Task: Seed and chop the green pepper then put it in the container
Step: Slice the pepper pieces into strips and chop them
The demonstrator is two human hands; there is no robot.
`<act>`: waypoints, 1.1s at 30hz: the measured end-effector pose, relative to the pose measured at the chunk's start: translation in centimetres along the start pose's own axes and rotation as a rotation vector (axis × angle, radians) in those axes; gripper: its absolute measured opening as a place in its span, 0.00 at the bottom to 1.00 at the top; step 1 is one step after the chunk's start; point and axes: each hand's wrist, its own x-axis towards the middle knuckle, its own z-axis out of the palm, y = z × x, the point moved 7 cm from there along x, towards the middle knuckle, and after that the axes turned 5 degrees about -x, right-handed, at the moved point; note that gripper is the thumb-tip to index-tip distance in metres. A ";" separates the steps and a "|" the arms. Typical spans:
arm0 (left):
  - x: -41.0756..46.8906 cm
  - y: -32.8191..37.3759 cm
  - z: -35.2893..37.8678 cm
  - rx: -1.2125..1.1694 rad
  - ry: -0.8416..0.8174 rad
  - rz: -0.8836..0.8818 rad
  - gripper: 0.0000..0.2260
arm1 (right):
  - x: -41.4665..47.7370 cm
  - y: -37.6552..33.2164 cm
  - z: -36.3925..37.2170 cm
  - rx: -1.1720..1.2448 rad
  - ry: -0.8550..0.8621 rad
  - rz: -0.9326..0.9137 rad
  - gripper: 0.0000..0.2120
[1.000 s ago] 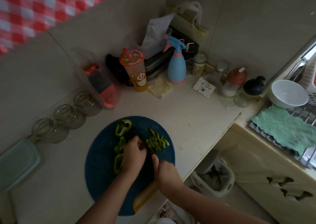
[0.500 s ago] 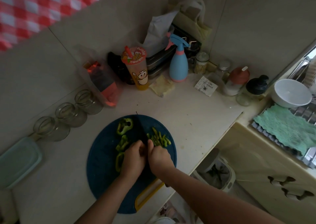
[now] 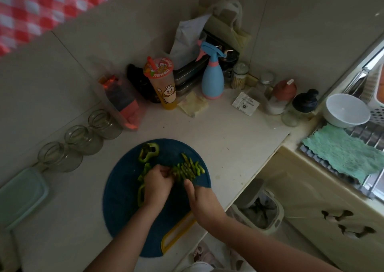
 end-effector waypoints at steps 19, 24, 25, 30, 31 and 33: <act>-0.7 0.8 -0.5 0.028 0.004 -0.071 0.08 | -1.7 -0.3 0.4 0.004 -0.031 0.005 0.24; -0.6 0.7 -0.5 0.000 -0.004 -0.090 0.06 | -1.5 0.0 0.6 -0.055 -0.029 0.022 0.23; -0.6 0.7 -0.5 -0.010 -0.007 -0.095 0.06 | -1.5 0.1 0.7 -0.051 -0.032 0.027 0.23; -0.7 1.0 -0.5 -0.011 -0.023 -0.095 0.06 | -1.4 0.5 1.0 -0.046 -0.045 0.042 0.23; -0.7 1.2 -0.5 0.000 -0.025 -0.087 0.06 | -1.4 0.5 1.0 -0.047 -0.049 0.045 0.23; -0.8 1.4 -0.5 0.005 -0.029 -0.078 0.09 | -1.5 0.4 1.0 -0.038 -0.054 0.048 0.23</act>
